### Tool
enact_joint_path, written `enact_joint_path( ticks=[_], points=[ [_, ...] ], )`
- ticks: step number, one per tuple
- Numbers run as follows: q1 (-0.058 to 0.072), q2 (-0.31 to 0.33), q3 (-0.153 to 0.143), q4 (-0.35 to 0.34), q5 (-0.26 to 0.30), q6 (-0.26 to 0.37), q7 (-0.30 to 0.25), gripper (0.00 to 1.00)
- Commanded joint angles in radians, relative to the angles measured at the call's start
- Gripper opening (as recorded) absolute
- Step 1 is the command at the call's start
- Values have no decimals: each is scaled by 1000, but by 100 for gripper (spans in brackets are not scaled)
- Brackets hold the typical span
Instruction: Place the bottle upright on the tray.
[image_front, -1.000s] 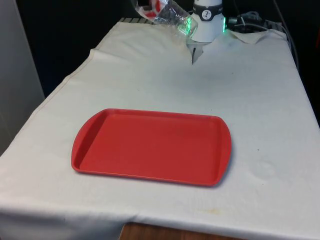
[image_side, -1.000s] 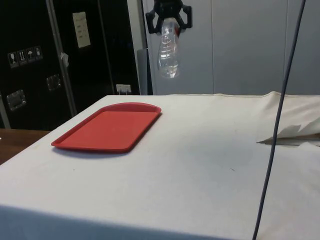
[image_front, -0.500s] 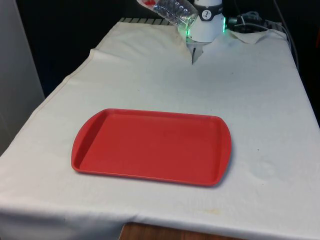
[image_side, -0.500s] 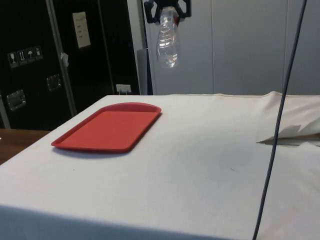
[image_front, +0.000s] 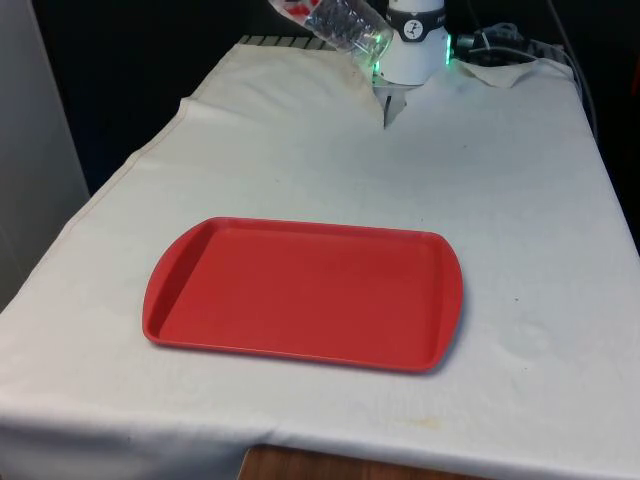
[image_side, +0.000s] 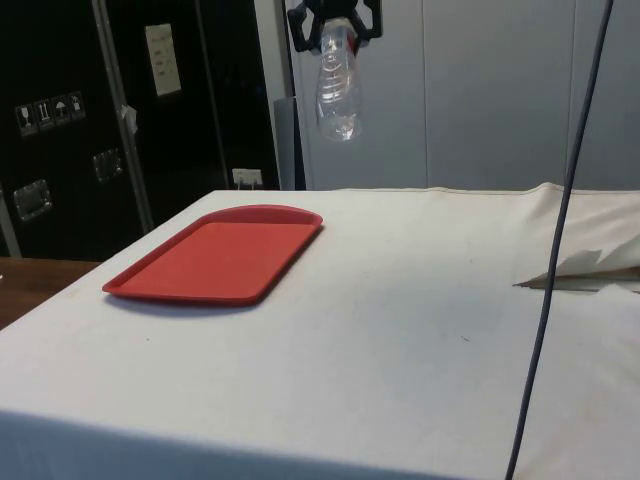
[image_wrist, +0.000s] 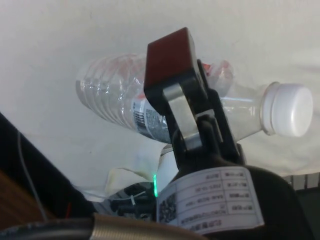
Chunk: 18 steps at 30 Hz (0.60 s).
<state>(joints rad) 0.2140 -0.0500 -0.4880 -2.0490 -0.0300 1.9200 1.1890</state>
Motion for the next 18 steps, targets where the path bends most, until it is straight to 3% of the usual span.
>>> enact_joint_path(
  ticks=[1, 8, 9, 17, 18],
  points=[
    [1, 1, 3, 1, -16, 11, 15, 28],
    [1, 5, 13, 2, -70, 24, 38, 28],
    [0, 2, 10, 0, -57, 13, 23, 28],
    [1, 9, 23, 3, -132, 40, 65, 28],
    [0, 10, 21, 3, -119, 28, 50, 28]
  ],
)
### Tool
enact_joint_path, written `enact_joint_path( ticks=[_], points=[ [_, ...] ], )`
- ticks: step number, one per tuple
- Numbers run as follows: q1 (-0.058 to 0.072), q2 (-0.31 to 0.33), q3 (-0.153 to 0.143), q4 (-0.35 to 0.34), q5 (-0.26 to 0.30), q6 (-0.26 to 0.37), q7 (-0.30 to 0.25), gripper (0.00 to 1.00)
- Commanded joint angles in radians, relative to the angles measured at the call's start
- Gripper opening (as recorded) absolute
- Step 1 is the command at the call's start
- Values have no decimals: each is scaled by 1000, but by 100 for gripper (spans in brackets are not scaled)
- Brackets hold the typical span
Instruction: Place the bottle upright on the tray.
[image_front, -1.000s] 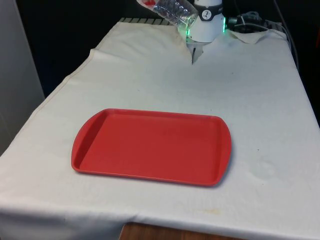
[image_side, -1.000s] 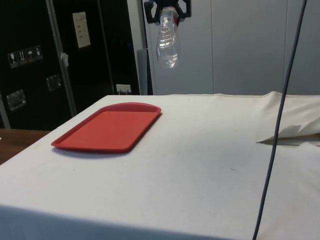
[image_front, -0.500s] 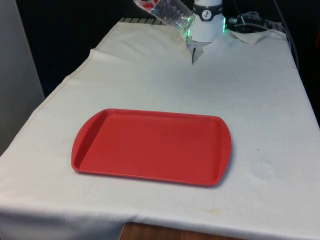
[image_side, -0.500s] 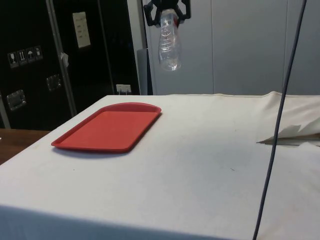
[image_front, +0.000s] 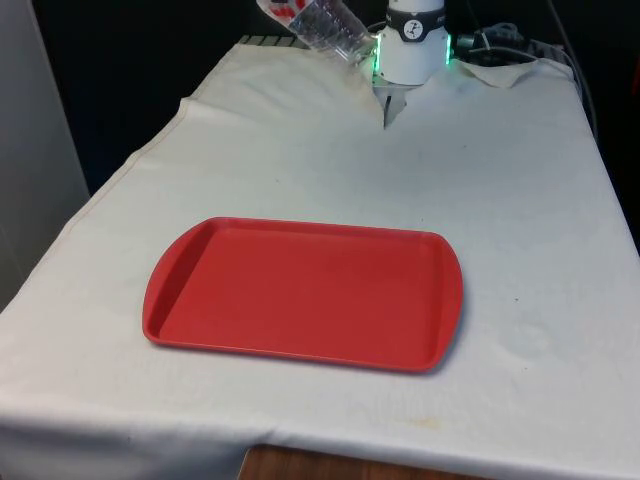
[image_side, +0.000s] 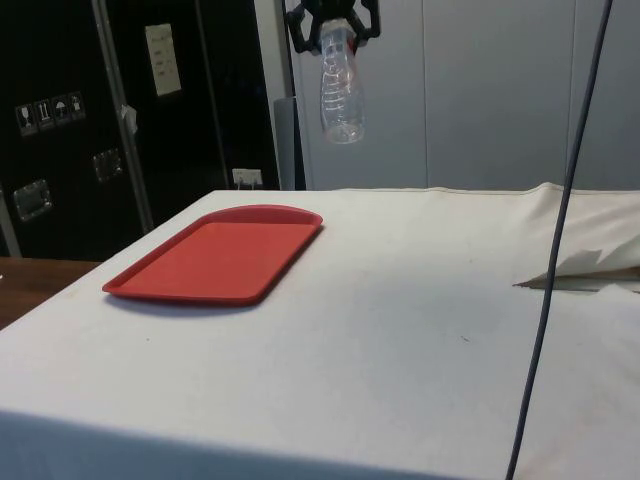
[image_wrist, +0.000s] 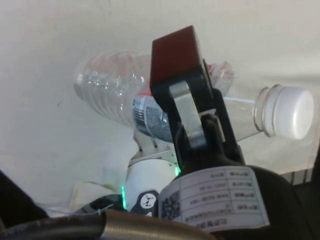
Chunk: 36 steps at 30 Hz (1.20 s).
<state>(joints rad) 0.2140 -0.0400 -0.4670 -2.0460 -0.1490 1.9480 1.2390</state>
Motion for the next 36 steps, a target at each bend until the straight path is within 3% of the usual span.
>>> enact_joint_path(
  ticks=[1, 11, 36],
  points=[
    [1, 0, 3, 0, -20, 14, 18, 28],
    [1, 0, 10, -2, -88, 27, 45, 28],
    [0, 3, 10, 0, -82, 11, 31, 28]
  ],
)
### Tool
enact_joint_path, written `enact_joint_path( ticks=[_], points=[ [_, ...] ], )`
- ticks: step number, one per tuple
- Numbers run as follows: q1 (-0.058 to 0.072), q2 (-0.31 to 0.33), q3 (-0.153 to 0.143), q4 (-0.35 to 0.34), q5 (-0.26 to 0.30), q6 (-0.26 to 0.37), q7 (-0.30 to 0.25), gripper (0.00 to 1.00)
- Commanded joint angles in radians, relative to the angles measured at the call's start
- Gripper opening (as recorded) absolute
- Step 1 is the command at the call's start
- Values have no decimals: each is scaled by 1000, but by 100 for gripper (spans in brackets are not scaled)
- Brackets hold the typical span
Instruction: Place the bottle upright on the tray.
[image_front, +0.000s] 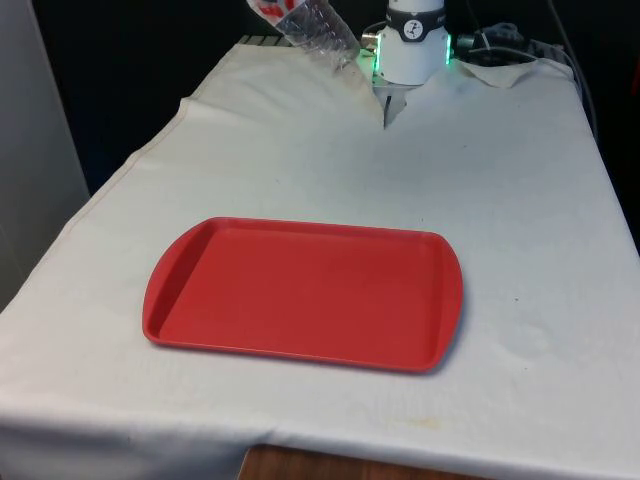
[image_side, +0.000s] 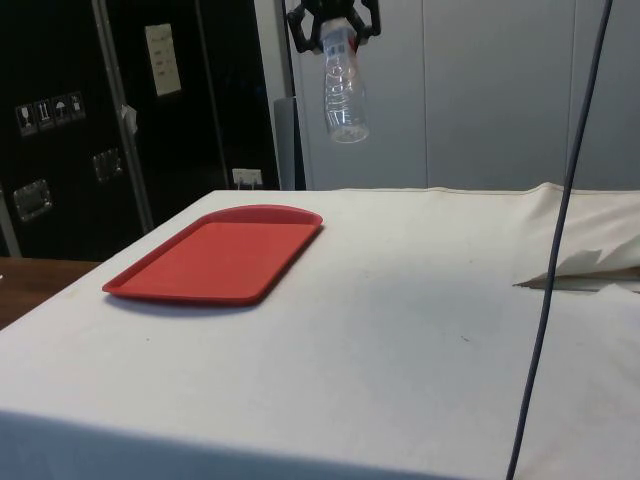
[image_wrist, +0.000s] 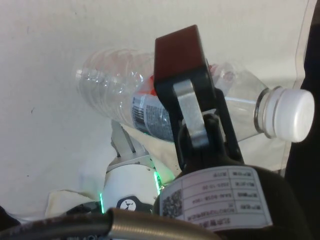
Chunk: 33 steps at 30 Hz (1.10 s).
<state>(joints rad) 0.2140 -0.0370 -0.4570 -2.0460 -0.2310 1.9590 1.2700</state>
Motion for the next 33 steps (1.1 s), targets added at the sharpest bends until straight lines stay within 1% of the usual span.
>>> enact_joint_path(
  ticks=[1, 4, 6, 7, 8, 10, 14, 15, 16, 17, 18, 26, 27, 28, 32, 33],
  points=[
    [0, 0, 0, 0, 0, 0, 1, 28],
    [1, -1, 1, 0, -1, 0, 2, 28],
    [0, 6, 1, 1, -18, 4, 17, 28],
    [0, 6, 1, 1, -18, 4, 17, 28],
    [0, 2, 0, 0, -10, -1, 4, 28],
    [1, 11, 1, 5, -39, 4, 33, 28],
    [1, 17, 3, 10, -73, 4, 59, 28],
    [1, 17, 3, 10, -73, 4, 59, 28],
    [1, 19, 3, 11, -87, 4, 70, 28],
    [0, 15, 3, 6, -80, 1, 56, 28],
    [1, 20, 4, 11, -94, 4, 75, 28],
    [1, 31, 6, 20, -152, 1, 120, 28],
    [0, 28, 5, 16, -140, 1, 102, 28],
    [1, 32, 6, 21, -159, 1, 125, 28],
    [1, 38, 7, 25, -187, 0, 146, 28],
    [1, 41, 8, 27, -201, -1, 157, 28]
  ],
)
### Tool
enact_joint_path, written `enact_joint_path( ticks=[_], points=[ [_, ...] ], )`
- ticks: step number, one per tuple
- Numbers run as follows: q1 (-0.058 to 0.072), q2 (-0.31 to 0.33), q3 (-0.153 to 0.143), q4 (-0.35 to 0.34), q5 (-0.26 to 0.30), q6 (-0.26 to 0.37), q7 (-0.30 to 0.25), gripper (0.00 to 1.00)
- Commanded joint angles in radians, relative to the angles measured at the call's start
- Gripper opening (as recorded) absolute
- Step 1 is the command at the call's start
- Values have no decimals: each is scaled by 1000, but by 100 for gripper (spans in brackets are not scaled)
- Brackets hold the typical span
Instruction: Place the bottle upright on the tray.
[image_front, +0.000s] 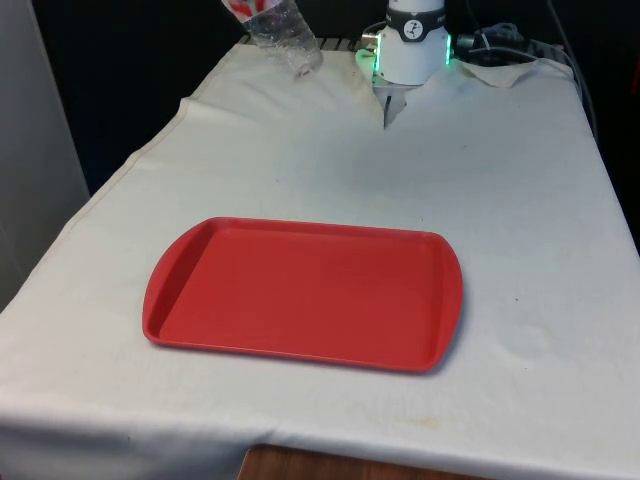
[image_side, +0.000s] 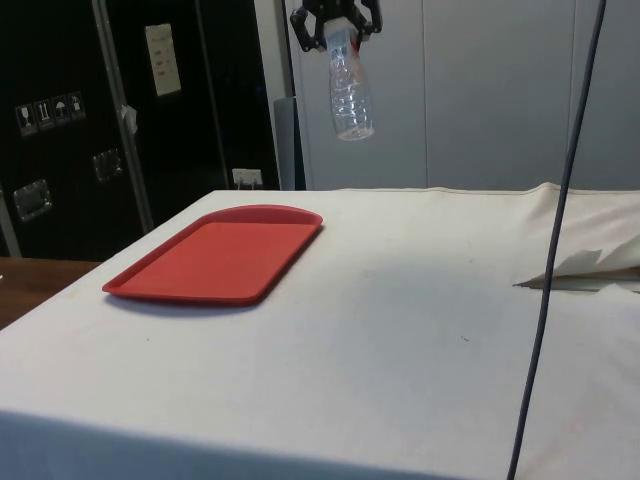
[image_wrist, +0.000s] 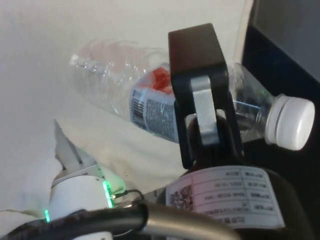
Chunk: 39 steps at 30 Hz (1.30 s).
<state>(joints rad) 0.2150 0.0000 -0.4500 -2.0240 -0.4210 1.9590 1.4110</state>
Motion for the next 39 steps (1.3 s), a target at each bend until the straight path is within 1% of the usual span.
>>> enact_joint_path(
  ticks=[1, 2, 3, 4, 8, 9, 11, 12, 13, 15, 17, 19, 20, 28, 31, 35, 36, 37, 38, 39],
  points=[
    [1, 5, 1, 6, -17, -2, 21, 28],
    [0, 7, 1, 7, -24, -2, 26, 28],
    [0, 4, 1, 3, -14, -1, 11, 28],
    [1, 8, 2, 9, -31, -3, 32, 28],
    [1, 14, 3, 12, -57, -5, 52, 28],
    [1, 17, 4, 14, -71, -6, 62, 28],
    [1, 20, 5, 16, -85, -8, 72, 28],
    [0, 16, 5, 10, -77, -4, 58, 28],
    [1, 21, 7, 17, -91, -9, 77, 28],
    [1, 25, 10, 20, -112, -13, 91, 28],
    [1, 27, 11, 21, -119, -16, 95, 28],
    [0, 27, 10, 20, -113, -15, 84, 28],
    [0, 26, 11, 21, -116, -16, 91, 28],
    [0, 28, 11, 20, -113, -16, 83, 28],
    [-2, 22, 10, 13, -106, 3, 93, 28],
    [-1, 15, 11, 6, -94, 26, 104, 28],
    [-1, 15, 11, 6, -94, 26, 104, 28],
    [-1, 26, 10, 16, -97, 7, 92, 28],
    [-1, 14, 11, 5, -91, 29, 106, 28],
    [-1, 12, 11, 3, -87, 37, 110, 28]
  ],
)
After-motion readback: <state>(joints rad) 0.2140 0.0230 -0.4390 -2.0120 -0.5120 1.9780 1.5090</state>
